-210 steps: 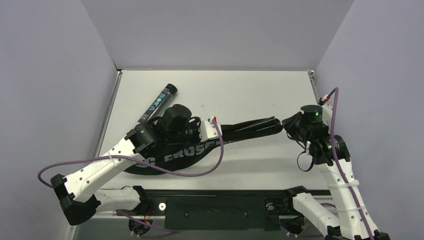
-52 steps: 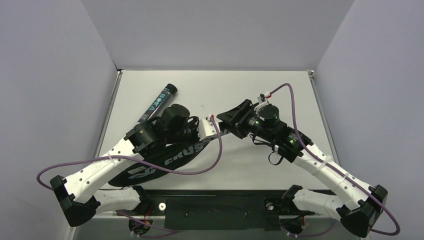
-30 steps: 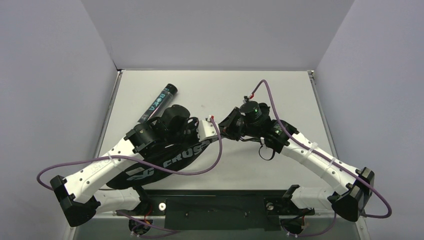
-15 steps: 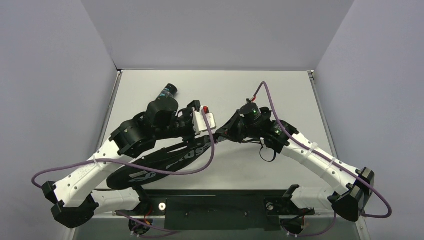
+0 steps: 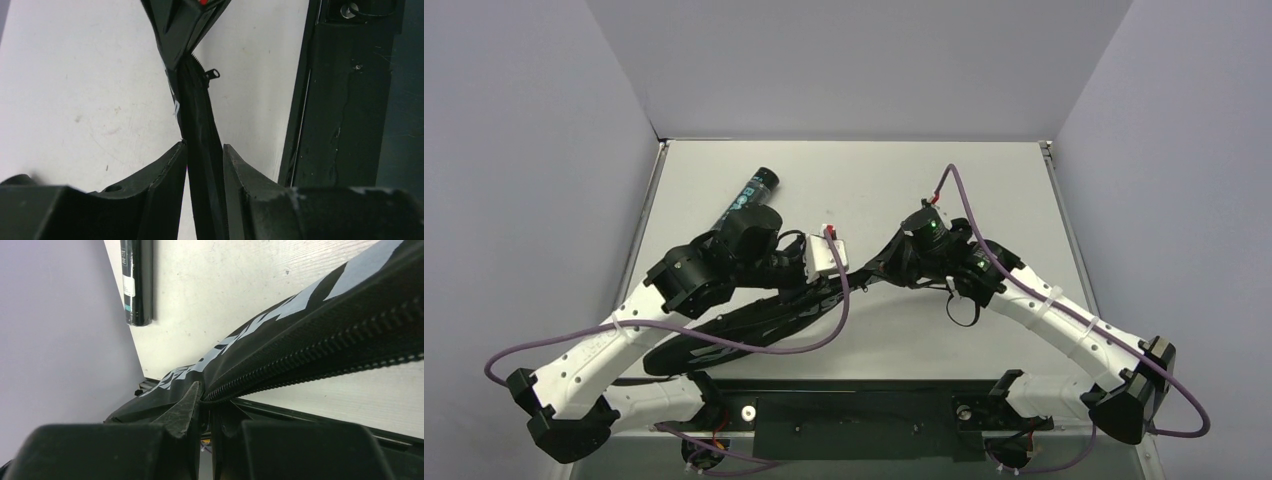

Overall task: Pack up the badminton gear
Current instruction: Zip the racket bag at the center of the board.

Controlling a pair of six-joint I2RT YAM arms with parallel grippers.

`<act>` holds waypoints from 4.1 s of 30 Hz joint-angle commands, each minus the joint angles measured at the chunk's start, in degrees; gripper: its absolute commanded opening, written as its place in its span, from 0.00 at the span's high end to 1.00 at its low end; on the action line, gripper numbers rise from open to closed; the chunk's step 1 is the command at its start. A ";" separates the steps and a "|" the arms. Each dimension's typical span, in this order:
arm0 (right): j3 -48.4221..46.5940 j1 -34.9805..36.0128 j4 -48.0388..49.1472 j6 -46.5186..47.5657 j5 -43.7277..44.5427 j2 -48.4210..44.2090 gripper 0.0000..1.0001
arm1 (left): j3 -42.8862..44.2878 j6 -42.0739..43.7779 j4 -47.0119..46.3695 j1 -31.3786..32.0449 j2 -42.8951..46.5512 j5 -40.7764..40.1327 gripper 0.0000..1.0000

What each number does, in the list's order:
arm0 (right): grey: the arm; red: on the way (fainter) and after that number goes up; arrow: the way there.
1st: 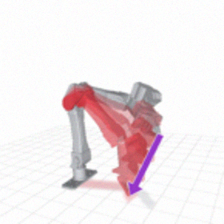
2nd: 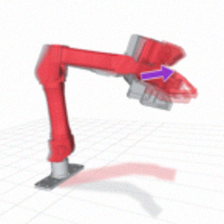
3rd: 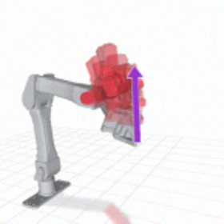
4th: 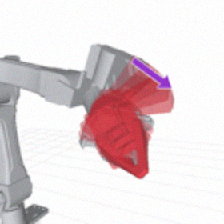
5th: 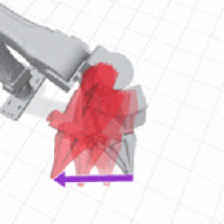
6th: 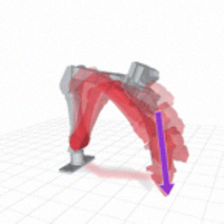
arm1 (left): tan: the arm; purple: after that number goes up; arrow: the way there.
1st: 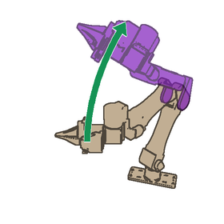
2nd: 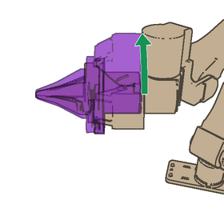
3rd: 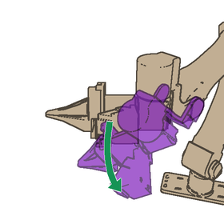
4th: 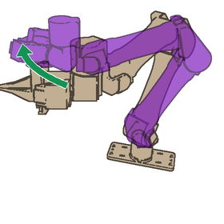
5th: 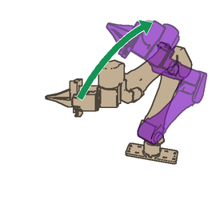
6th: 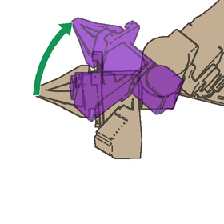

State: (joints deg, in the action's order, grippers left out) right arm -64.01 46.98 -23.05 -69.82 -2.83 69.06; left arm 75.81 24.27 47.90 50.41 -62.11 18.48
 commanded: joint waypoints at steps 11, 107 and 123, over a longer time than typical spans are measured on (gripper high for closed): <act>-4.18 0.18 -1.83 3.30 5.77 -3.20 1.00 | 1.43 -6.71 4.57 -2.99 -2.63 9.26 0.37; 0.40 3.98 9.64 9.71 -0.30 -12.04 0.47 | 7.45 -14.76 -3.39 -8.45 -12.74 12.06 1.00; 3.90 4.86 22.55 10.83 -5.63 -7.12 0.63 | 13.74 -11.53 1.38 -9.62 -14.87 23.68 1.00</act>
State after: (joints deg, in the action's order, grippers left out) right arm -61.36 51.44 -5.76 -59.72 -6.50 61.82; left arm 83.50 11.14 50.15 41.28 -77.08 33.30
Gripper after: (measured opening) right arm 0.386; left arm 0.038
